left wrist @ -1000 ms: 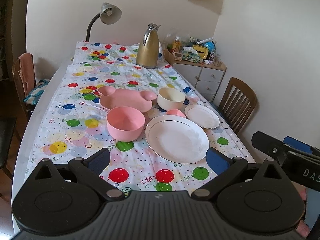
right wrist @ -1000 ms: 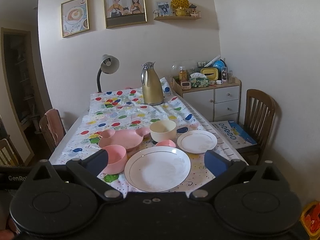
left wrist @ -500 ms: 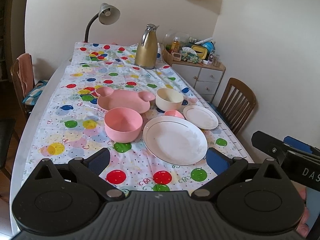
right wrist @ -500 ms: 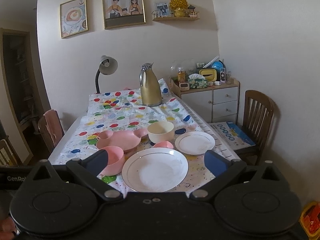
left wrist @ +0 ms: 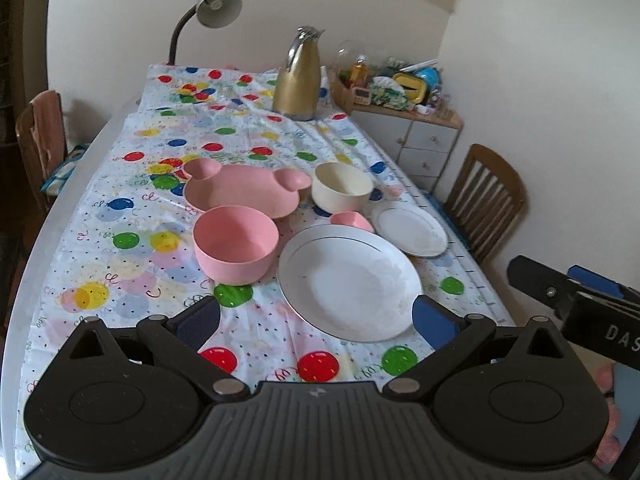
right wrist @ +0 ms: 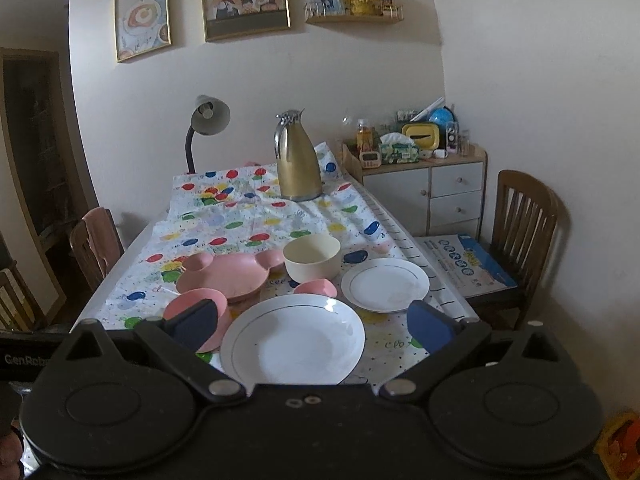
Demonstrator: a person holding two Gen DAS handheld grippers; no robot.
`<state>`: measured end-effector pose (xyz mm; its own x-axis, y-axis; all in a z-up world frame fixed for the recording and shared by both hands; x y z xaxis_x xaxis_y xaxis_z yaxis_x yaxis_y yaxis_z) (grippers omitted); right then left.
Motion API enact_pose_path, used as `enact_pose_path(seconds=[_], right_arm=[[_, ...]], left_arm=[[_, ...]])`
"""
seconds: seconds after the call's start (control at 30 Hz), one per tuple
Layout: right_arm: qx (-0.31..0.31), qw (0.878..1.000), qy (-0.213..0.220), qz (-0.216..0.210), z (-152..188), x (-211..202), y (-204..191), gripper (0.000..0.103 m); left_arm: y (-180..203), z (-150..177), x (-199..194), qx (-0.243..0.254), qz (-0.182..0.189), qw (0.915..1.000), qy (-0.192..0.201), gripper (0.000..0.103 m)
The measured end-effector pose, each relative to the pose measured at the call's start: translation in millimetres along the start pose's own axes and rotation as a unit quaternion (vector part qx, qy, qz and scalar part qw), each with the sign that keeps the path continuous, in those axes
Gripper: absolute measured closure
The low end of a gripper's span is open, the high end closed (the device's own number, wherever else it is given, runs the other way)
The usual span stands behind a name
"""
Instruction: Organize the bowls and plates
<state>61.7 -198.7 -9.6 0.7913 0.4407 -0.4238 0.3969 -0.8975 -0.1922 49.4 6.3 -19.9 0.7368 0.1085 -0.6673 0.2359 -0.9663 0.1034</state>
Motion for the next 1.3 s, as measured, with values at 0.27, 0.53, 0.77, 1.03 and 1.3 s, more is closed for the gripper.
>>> enact_pose_path(seconds=[0.27,0.53,0.77,1.03,1.3], right_arm=[[-0.001,0.998,-0.055,-0.023,-4,54,35,0.004],[-0.011,0.992,-0.124,-0.030,1,128,62,0.017],[-0.022,0.983,-0.176,-0.049,9,180,78,0.031],[0.000,0.971,-0.229,-0.063,15,223,98,0.051],[0.023,0.965,-0.249,-0.082,16,238,109,0.067]], left_arm=[[9,-9,49,-0.014,-0.031,0.9989,-0.031,0.000],[11,-10,107,-0.038,-0.062,0.9949,-0.070,0.000],[14,-5,151,-0.050,-0.084,0.9902,-0.099,0.001],[14,-2,183,-0.073,-0.077,0.9858,-0.131,0.008],[7,-3,199,-0.107,-0.067,0.9803,-0.152,0.037]])
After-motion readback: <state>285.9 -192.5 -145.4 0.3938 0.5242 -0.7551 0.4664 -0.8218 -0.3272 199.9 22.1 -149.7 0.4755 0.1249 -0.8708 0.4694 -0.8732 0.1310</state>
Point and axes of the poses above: each gripper's, at about its wrist camera, not at the fingertips, and x roughly the way its jaws point, y to its right, z to its underside, the point moved 1 cm from there along x, roughly the way its jaws point, and after that the axes turned 8 degrees about -z, right-handed, at the moved point
